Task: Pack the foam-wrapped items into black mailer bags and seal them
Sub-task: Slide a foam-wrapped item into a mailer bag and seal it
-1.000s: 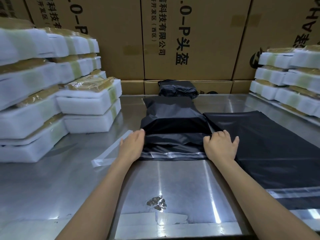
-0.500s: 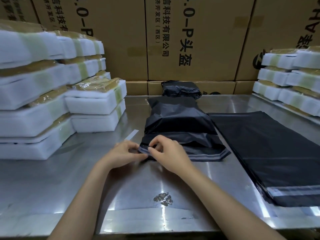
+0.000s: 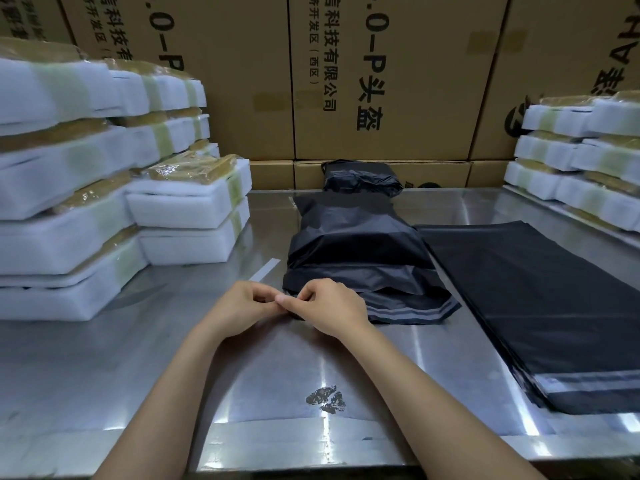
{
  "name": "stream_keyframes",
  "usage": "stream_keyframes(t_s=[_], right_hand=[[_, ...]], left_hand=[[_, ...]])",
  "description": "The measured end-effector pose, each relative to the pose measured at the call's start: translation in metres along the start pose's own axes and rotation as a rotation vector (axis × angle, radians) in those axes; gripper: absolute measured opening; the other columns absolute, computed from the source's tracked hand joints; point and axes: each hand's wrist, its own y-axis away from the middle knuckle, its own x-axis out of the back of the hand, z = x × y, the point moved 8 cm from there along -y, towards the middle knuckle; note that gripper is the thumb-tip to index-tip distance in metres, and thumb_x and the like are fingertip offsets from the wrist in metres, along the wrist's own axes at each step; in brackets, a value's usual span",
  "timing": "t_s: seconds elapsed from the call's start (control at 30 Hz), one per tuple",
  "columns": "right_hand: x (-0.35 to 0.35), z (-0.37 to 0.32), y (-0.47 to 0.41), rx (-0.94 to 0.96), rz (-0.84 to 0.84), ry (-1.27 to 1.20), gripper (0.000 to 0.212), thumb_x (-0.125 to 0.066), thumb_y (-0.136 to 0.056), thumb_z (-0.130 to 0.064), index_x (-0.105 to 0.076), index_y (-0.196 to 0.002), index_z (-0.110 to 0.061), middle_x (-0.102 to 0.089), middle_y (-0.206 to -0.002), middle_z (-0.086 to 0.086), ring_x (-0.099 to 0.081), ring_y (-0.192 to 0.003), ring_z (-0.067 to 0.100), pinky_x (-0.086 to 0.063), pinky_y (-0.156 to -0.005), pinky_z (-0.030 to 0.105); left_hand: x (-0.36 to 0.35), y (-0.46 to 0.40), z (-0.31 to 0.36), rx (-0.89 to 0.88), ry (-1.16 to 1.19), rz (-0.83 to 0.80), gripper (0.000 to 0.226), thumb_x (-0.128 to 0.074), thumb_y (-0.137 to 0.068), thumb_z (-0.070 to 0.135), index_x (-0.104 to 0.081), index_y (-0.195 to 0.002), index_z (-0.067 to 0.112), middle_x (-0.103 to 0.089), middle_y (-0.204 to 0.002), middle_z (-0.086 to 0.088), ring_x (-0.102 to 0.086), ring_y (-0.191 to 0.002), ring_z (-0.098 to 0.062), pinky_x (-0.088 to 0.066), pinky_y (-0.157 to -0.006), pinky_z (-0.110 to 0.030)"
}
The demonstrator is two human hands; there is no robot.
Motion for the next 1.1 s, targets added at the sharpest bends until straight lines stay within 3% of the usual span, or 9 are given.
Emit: stream_keyframes(t_s=[0.17,0.37,0.47,0.63,0.73,0.8,0.87,1.0,1.1], right_hand=[[-0.001,0.003,0.0,0.0,0.066,-0.001,0.037,-0.05,-0.083,-0.067,-0.06,-0.072,-0.033,-0.069,-0.082,-0.008,-0.063,-0.088,0.017,-0.038,-0.065,0.03],[0.005,0.007,0.002,0.022,0.113,-0.008,0.026,-0.051,-0.089,-0.047,-0.067,-0.084,-0.028,-0.069,-0.087,-0.006,-0.062,-0.09,0.02,-0.045,-0.071,0.033],[0.006,0.009,0.003,-0.002,0.069,-0.106,0.026,-0.054,-0.086,-0.05,-0.066,-0.077,-0.029,-0.07,-0.081,-0.007,-0.063,-0.082,0.015,-0.049,-0.071,0.031],[0.003,0.005,0.002,0.003,0.03,-0.093,0.03,-0.062,-0.077,-0.062,-0.061,-0.072,-0.033,-0.067,-0.077,-0.014,-0.062,-0.081,0.007,-0.042,-0.061,0.027],[0.005,0.008,0.0,-0.001,0.078,-0.092,0.023,-0.059,-0.085,-0.054,-0.061,-0.075,-0.034,-0.063,-0.076,-0.014,-0.062,-0.085,0.011,-0.039,-0.062,0.027],[0.004,0.01,0.0,0.004,0.094,-0.108,0.022,-0.056,-0.088,-0.05,-0.059,-0.076,-0.031,-0.063,-0.076,-0.012,-0.061,-0.083,0.013,-0.04,-0.062,0.028],[0.008,0.015,-0.001,-0.022,0.107,-0.264,0.02,-0.056,-0.091,-0.039,-0.057,-0.075,-0.026,-0.064,-0.079,-0.008,-0.061,-0.081,0.016,-0.045,-0.067,0.031],[0.021,0.051,0.002,-0.321,0.039,-1.077,0.018,-0.047,-0.097,-0.014,-0.052,-0.08,-0.015,-0.063,-0.079,0.004,-0.062,-0.075,0.017,-0.049,-0.064,0.026],[0.041,0.091,0.013,-0.445,0.026,-1.467,0.024,-0.044,-0.099,-0.012,-0.049,-0.075,-0.013,-0.055,-0.057,0.001,-0.06,-0.061,0.013,-0.048,-0.055,0.023]], left_hand=[[-0.001,-0.002,-0.003,0.017,0.017,0.02,0.017,-0.075,-0.081,0.021,-0.076,-0.073,0.036,-0.07,-0.093,-0.023,-0.054,-0.077,-0.015,-0.042,-0.075,-0.034],[-0.002,-0.003,-0.005,0.044,0.009,0.023,0.006,-0.076,-0.079,0.027,-0.078,-0.075,0.023,-0.072,-0.091,-0.016,-0.057,-0.076,-0.017,-0.042,-0.076,-0.031],[0.0,-0.003,-0.004,0.046,-0.054,0.059,0.009,-0.076,-0.078,0.034,-0.077,-0.078,0.025,-0.073,-0.09,-0.012,-0.066,-0.089,-0.027,-0.044,-0.097,-0.043],[-0.001,-0.001,0.0,0.039,-0.071,0.08,0.015,-0.075,-0.068,0.049,-0.075,-0.073,0.035,-0.074,-0.085,0.004,-0.066,-0.094,-0.017,-0.038,-0.103,-0.053],[-0.001,-0.003,-0.003,0.047,-0.08,0.088,0.005,-0.074,-0.079,0.037,-0.075,-0.077,0.033,-0.072,-0.078,0.01,-0.061,-0.082,-0.011,-0.037,-0.103,-0.049],[-0.001,-0.003,-0.004,0.057,-0.069,0.088,0.008,-0.074,-0.08,0.036,-0.074,-0.073,0.033,-0.068,-0.069,0.008,-0.056,-0.071,-0.009,-0.037,-0.093,-0.041],[0.002,-0.002,-0.006,0.083,-0.061,0.106,0.012,-0.075,-0.079,0.035,-0.072,-0.069,0.03,-0.067,-0.069,0.005,-0.058,-0.07,-0.01,-0.039,-0.092,-0.039],[0.006,-0.002,-0.012,0.134,-0.066,0.109,0.012,-0.075,-0.079,0.034,-0.073,-0.071,0.026,-0.073,-0.083,-0.001,-0.064,-0.088,-0.017,-0.037,-0.106,-0.045],[0.004,-0.003,-0.013,0.134,-0.097,0.089,0.014,-0.074,-0.079,0.036,-0.072,-0.069,0.027,-0.07,-0.078,0.009,-0.062,-0.091,-0.016,-0.033,-0.108,-0.049]])
